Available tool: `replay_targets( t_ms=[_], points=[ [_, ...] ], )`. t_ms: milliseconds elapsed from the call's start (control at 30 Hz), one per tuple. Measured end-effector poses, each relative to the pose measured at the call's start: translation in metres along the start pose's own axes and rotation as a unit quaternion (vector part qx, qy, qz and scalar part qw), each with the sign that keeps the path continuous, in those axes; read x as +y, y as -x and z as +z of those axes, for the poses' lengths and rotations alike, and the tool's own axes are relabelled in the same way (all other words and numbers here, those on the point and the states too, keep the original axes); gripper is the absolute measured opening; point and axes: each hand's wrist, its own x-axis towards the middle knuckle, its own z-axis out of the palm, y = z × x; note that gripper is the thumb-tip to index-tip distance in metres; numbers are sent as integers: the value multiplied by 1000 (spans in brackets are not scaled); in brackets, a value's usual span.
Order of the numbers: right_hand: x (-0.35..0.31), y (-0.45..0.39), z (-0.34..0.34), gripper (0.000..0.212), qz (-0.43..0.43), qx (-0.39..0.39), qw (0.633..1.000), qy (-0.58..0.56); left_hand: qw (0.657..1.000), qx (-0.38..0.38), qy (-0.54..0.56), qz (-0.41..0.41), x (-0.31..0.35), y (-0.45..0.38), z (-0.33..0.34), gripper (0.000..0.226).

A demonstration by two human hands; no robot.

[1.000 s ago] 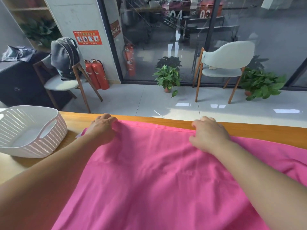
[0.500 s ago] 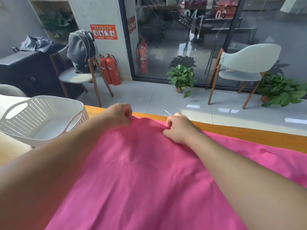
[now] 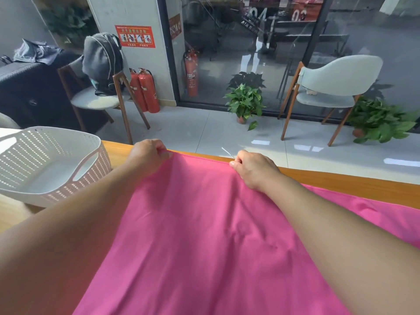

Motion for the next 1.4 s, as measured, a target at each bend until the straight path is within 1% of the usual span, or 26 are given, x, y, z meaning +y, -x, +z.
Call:
replay_targets(
  t_ms=[67, 167, 200, 267, 300, 367, 400, 433, 467, 533, 600, 633, 700, 767, 1033, 1167, 1200, 1300, 1400],
  points=[
    [1, -3, 1, 26, 0, -2, 1000, 5, 1000, 3, -3, -12, 0, -1, 4, 14],
    [0, -2, 8, 23, -1, 21, 1000, -6, 1000, 11, -4, -28, 1, 1, 9, 13],
    [-1, 0, 10, 22, 0, 30, 1000, -9, 999, 15, -4, -32, 2, 3, 11, 15],
    [-1, 5, 14, 23, -9, 60, 998, 19, 998, 48, -44, -26, 5, 12, 13, 32],
    [-2, 9, 14, 26, -18, 91, 995, 44, 993, 88, -76, -11, 9, 19, 14, 38],
    [-7, 24, 14, 26, -41, 170, 983, 63, 980, 173, -86, 51, 24, 41, 19, 37],
    [-12, 35, 15, 23, -51, 197, 977, 64, 977, 181, -70, 84, 32, 54, 24, 33],
    [-15, 49, 16, 20, -54, 208, 974, 69, 979, 164, -55, 112, 38, 68, 33, 31],
    [-17, 64, 18, 20, -48, 208, 974, 77, 982, 131, -46, 129, 40, 80, 43, 35],
    [-12, 95, 22, 27, -8, 180, 980, 88, 989, 44, -59, 126, 40, 101, 60, 60],
    [7, 119, 25, 47, 52, 114, 988, 93, 989, -6, -99, 106, 34, 109, 67, 81],
    [19, 128, 26, 58, 73, 88, 989, 92, 988, -19, -115, 98, 33, 109, 68, 88],
    [38, 140, 31, 81, 73, 62, 992, 83, 985, -46, -134, 94, 33, 110, 67, 96],
    [48, 143, 36, 90, 58, 52, 995, 70, 984, -60, -142, 90, 34, 113, 66, 100],
    [41, 177, 37, 90, 9, 19, 997, 76, 984, -63, -159, 47, 20, 167, 54, 100],
    [38, 175, 36, 93, -6, 4, 998, 56, 986, -72, -146, 40, 19, 158, 49, 90],
    [41, 171, 34, 90, -12, -1, 999, 53, 987, -68, -141, 43, 21, 152, 49, 87],
    [49, 162, 25, 70, -30, -24, 998, 48, 987, -57, -142, 50, 21, 133, 52, 81],
    [52, 159, 12, 62, -38, -41, 998, 4, 983, -74, -164, 40, 23, 124, 53, 79]
  ],
)
